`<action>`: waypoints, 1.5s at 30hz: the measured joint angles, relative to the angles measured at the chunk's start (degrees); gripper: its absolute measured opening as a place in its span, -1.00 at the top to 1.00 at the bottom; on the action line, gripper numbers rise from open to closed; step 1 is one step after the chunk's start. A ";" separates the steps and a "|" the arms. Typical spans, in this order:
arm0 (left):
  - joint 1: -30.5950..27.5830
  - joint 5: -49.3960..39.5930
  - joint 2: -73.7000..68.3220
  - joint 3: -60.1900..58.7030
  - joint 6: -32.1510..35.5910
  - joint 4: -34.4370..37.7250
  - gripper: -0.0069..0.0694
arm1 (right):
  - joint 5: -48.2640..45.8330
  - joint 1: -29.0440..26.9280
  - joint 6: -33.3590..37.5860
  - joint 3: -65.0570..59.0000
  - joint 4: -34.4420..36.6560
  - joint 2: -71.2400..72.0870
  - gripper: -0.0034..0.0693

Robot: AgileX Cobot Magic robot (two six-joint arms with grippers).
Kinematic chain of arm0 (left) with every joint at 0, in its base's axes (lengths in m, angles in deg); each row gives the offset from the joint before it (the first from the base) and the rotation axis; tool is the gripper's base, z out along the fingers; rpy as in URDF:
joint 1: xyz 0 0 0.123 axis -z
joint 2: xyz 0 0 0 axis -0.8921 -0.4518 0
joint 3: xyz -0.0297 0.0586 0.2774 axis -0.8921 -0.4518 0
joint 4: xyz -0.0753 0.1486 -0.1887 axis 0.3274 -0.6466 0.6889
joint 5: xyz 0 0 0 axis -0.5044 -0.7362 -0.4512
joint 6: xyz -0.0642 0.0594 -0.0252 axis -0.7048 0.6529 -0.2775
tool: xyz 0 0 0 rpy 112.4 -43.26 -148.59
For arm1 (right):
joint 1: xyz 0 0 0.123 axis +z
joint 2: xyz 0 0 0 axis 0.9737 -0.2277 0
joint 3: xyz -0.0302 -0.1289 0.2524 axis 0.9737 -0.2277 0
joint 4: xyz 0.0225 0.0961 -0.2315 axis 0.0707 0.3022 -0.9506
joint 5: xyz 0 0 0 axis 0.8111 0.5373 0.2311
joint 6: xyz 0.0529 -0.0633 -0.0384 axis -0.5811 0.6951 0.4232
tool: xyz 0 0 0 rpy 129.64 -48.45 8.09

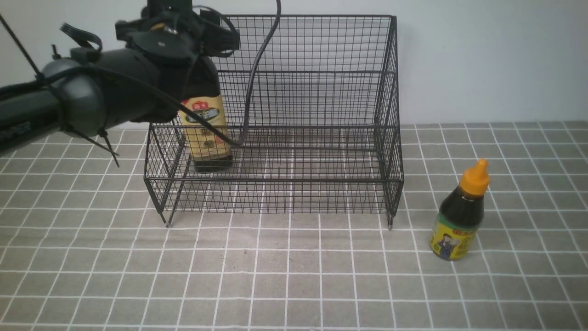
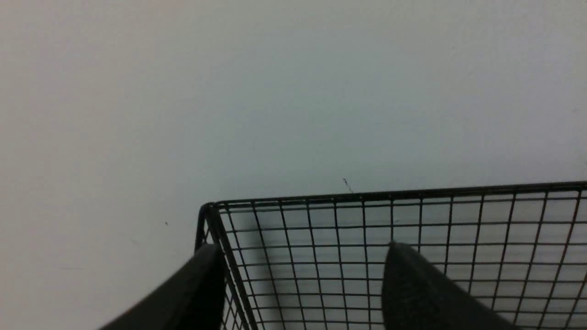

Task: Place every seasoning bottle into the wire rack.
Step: Use the left arm to put the condiment bottle back on the shelf

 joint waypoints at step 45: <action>19.57 39.79 26.66 -8.67 77.38 24.56 0.78 | 0.00 0.00 0.00 0.00 0.00 0.00 0.95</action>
